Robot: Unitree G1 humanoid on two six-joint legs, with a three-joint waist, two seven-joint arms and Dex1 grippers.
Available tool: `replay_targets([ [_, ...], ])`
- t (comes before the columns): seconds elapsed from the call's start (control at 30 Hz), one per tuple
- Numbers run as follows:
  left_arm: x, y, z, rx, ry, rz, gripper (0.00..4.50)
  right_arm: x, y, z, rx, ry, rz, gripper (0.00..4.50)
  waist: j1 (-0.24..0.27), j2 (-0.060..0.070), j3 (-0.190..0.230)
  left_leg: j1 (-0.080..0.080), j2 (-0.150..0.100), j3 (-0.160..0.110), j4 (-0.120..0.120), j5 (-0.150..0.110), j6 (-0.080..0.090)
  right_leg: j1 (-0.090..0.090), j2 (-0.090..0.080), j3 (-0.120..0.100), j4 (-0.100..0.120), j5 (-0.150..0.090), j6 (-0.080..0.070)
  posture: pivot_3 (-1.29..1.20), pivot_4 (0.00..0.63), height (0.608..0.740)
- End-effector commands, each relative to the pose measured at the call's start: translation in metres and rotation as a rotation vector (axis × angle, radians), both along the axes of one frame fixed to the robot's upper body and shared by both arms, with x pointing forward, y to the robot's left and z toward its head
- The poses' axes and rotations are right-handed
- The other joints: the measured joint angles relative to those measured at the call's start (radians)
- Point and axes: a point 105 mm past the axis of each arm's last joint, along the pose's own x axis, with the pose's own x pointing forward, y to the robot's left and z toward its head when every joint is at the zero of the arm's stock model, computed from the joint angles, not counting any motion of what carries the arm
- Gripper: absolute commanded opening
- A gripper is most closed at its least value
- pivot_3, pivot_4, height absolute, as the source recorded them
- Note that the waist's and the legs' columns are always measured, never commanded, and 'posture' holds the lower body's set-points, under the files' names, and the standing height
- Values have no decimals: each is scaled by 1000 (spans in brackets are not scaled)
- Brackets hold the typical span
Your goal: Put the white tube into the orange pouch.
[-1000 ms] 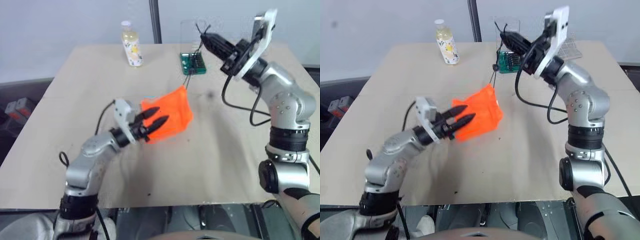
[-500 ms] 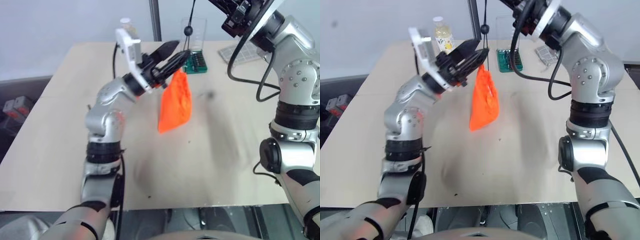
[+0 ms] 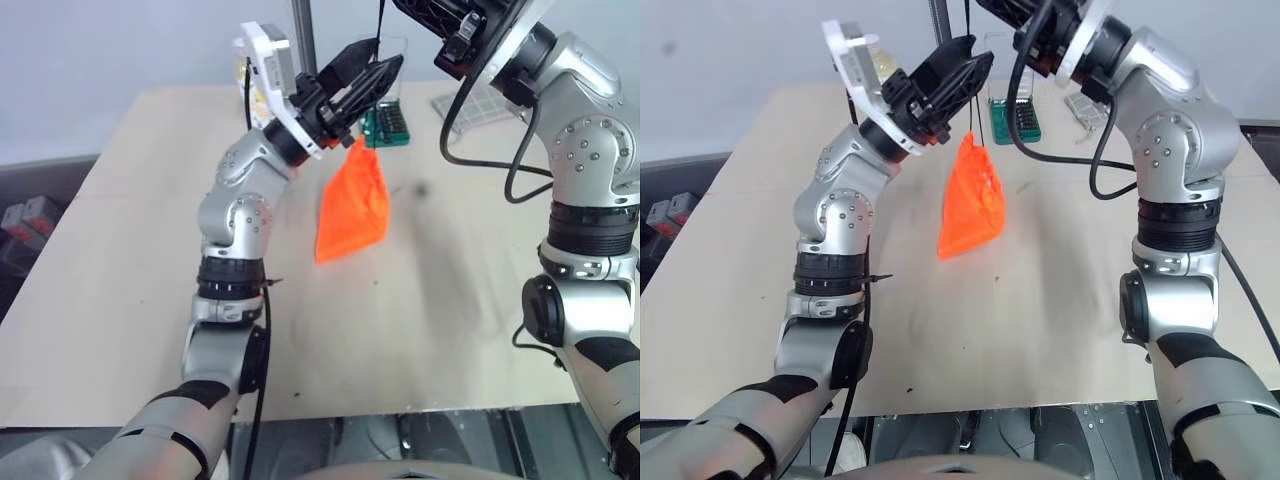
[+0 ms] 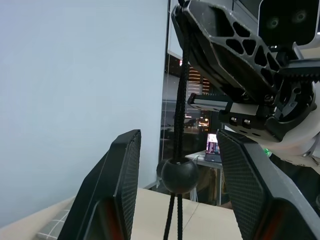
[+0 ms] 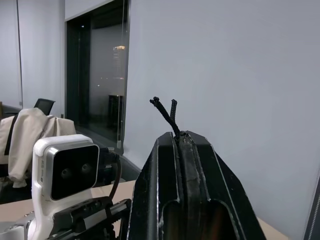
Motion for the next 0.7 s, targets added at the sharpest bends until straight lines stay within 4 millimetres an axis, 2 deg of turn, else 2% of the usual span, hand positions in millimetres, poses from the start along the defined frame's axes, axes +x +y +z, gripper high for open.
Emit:
replay_targets([
  [0.03, -3, -2, 9, -29, -30, -15, 2457, -12, -1, 10, 7, -74, 4, 0, 0, 0, 0, 0, 0, 0, 0, 0, 0, 0, 0, 0, 0, 0, 0, 0, 150, 740],
  [0.13, -1, 0, 8, -41, -16, -18, 2457, -12, 0, 8, 2, -68, 3, 0, -4, 0, 0, 0, 0, 0, 0, 0, 0, 0, 0, 0, 0, 0, 0, 0, 150, 740],
  [0.17, 1, 1, 7, -46, -6, -10, 2256, -11, 0, 8, 2, -65, 4, 0, -5, 0, 0, 0, 0, 0, 0, 0, 0, 0, 0, 0, 1, 0, 0, 0, 150, 740],
  [0.23, 5, 3, 1, -40, 23, -7, 1654, -11, 1, 7, 3, -61, 7, 0, -7, 0, 0, 0, 0, 0, 0, 0, 0, 0, 0, 0, 1, 0, 0, 0, 150, 740],
  [0.33, 7, 3, -4, -38, 42, -7, 228, -11, 0, 7, 2, -59, 6, 0, -9, 0, 0, 0, 0, 0, 1, 0, 0, 0, 0, 0, 2, 0, 0, 0, 150, 740],
  [0.57, 10, 4, -13, -24, 70, 3, 197, -12, -1, 12, 13, -77, -5, 0, -10, 0, 0, 0, 0, 0, 1, 0, 0, 0, 0, 0, 2, 0, 0, 0, 150, 740],
  [0.7, 8, 1, -27, 22, 102, -10, 197, -11, -10, 34, 77, -129, -53, 0, -11, 0, 0, 0, 0, 0, 1, 0, 0, 0, 0, 0, 2, 0, 0, 0, 150, 740],
])
